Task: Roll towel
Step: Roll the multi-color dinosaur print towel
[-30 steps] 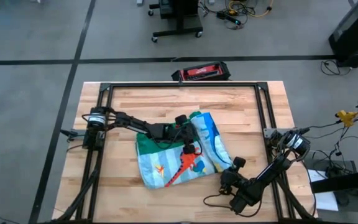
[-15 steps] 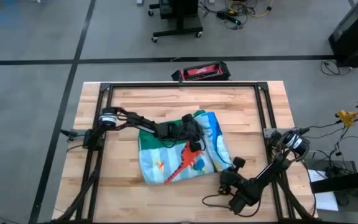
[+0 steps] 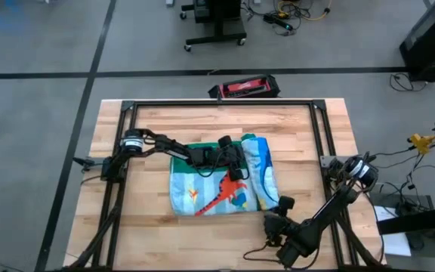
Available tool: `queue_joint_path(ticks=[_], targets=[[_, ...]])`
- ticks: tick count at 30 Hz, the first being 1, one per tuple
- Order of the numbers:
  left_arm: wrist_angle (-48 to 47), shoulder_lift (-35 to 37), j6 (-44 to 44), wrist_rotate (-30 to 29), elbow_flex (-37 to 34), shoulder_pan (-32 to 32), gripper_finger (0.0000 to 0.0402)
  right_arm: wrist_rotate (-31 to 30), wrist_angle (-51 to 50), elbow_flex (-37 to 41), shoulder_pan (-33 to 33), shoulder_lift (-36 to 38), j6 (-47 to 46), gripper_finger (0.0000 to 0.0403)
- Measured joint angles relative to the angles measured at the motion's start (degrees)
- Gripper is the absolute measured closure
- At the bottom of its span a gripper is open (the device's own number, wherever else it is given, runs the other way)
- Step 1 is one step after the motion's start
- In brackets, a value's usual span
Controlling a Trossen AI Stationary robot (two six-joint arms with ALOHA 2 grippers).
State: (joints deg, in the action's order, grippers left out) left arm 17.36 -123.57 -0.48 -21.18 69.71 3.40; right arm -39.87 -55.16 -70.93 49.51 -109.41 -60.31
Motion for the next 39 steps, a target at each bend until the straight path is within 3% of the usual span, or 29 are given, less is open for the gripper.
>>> queue_joint_path(ticks=[3, 8, 11, 14, 18, 22, 27, 30, 34, 39], targets=[[-0.4, 0.0, 0.1, -0.6, -0.5, 0.0, 0.0283, 2.3, -4.3, -3.7, 0.5, 2.2, 2.4, 0.0228], [-0.4, 0.1, 0.1, -0.8, -0.7, -0.6, 0.0283, -1.8, -11.3, -6.9, 1.6, 8.8, 1.9, 0.0233], [-0.4, 0.1, 0.2, -0.8, -0.7, -0.6, 0.0283, -5.0, -14.0, -2.8, 1.7, 13.7, 0.3, 0.0261], [-0.4, 0.1, 0.3, -0.8, -0.8, -0.7, 0.0283, -6.4, -9.2, 5.0, 1.2, 19.1, 1.6, 0.0313], [-0.5, 0.1, 0.4, -0.9, -0.8, -1.0, 0.0283, -8.8, 8.5, 18.9, 0.9, 27.6, 8.5, 0.0391], [-0.7, 0.2, 0.3, -0.8, -0.9, -1.2, 0.0283, -8.1, 30.8, 32.3, -1.0, 34.6, 18.2, 0.0392], [-0.6, 0.2, 0.7, -0.8, -0.9, -1.7, 0.0283, -4.9, 57.2, 45.5, -4.9, 38.3, 33.5, 0.0400], [-0.5, 0.2, 2.3, -0.8, -0.9, -2.2, 0.0283, -1.7, 70.1, 51.9, -7.7, 38.4, 40.9, 0.0402], [-0.5, 0.4, 4.5, -0.8, -0.9, -2.8, 0.0283, 7.3, 91.2, 58.2, -10.0, 35.9, 48.4, 0.0403], [-0.5, 0.5, 7.2, -1.8, -1.0, -3.3, 0.0283, 8.8, 101.9, 60.1, -10.1, 28.2, 52.0, 0.0403]])
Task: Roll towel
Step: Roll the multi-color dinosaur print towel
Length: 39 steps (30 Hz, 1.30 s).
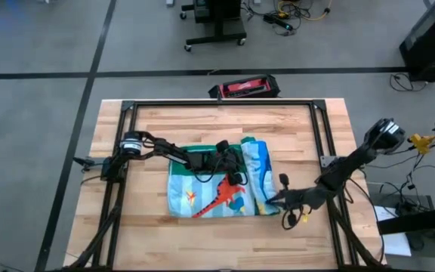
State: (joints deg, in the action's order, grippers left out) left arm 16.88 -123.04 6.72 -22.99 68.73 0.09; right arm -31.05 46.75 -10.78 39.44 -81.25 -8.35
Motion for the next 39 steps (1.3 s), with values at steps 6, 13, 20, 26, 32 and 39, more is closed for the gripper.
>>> queue_joint_path(ticks=[6, 13, 20, 26, 32, 39], targets=[[-2.6, 0.2, 3.0, -2.0, 0.0, -0.5, 0.0283, -0.1, 5.3, -5.3, 0.0, -14.1, -0.4, 0.0403], [-4.4, 0.3, 5.5, -2.6, 0.2, -0.8, 0.0283, 0.1, 9.0, -7.9, 0.0, -19.3, -1.7, 0.0403], [-4.7, 0.3, 6.1, -2.7, 0.2, -0.8, 0.0283, -0.9, 6.8, -7.2, -0.6, -10.0, 6.3, 0.0403], [-4.2, 0.3, 6.4, -2.8, 0.1, -1.0, 0.0283, 3.0, 6.8, -3.2, -10.7, -2.6, 14.2, 0.0403], [-4.2, 0.2, 6.7, -3.0, 0.1, -1.2, 0.0283, 15.8, 7.0, -1.9, -24.9, -2.3, 17.9, 0.0403], [-4.1, 0.2, 6.9, -3.6, 0.1, -1.4, 0.0283, 23.5, 7.6, -2.7, -36.2, -4.3, 22.6, 0.0403]])
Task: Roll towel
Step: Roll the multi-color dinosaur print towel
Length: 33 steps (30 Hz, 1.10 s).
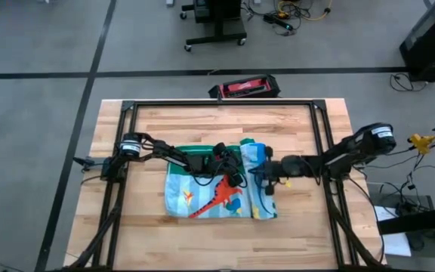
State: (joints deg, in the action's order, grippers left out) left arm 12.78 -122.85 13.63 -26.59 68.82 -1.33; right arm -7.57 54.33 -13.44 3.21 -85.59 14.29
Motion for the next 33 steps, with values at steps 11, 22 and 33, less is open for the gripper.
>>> queue_joint_path(ticks=[11, 22, 33], targets=[[0.4, 0.0, -0.7, 0.0, 0.0, 0.5, 0.0283, 12.5, 1.6, -2.4, -10.8, -4.4, 1.2, 0.0403], [0.1, 2.3, -6.8, -0.6, 0.6, 2.2, 0.0283, 12.1, -6.7, -4.8, -13.8, -5.4, 2.5, 0.0403], [-0.3, 2.0, -7.3, 3.7, 0.7, 3.6, 0.0283, 7.8, -10.1, -3.6, -13.7, 0.7, 3.2, 0.0403]])
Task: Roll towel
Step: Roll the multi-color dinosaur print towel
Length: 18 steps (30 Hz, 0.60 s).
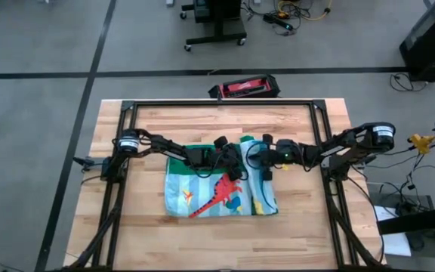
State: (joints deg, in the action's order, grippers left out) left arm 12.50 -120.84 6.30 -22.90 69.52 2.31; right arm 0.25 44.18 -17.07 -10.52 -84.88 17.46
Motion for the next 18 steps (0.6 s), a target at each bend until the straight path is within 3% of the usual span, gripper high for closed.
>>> queue_joint_path(ticks=[2, 7, 13, 18], targets=[[-0.8, 0.0, 0.4, 0.0, 0.0, 0.0, 0.0283, -0.4, -3.7, -3.2, 0.0, 0.1, 0.0, 0.0403], [-5.9, 0.9, 2.2, -0.4, 0.1, -0.2, 0.0283, -0.6, -27.6, -16.0, -0.1, -0.9, -1.1, 0.0403], [-11.2, 2.2, 3.4, -0.8, 0.1, -0.6, 0.0283, -3.9, -35.4, -25.3, -0.3, -1.7, 0.9, 0.0403], [-11.9, 2.2, 3.4, -0.8, 0.1, -0.6, 0.0283, -4.5, -44.0, -32.1, -0.9, -6.8, 3.1, 0.0403]])
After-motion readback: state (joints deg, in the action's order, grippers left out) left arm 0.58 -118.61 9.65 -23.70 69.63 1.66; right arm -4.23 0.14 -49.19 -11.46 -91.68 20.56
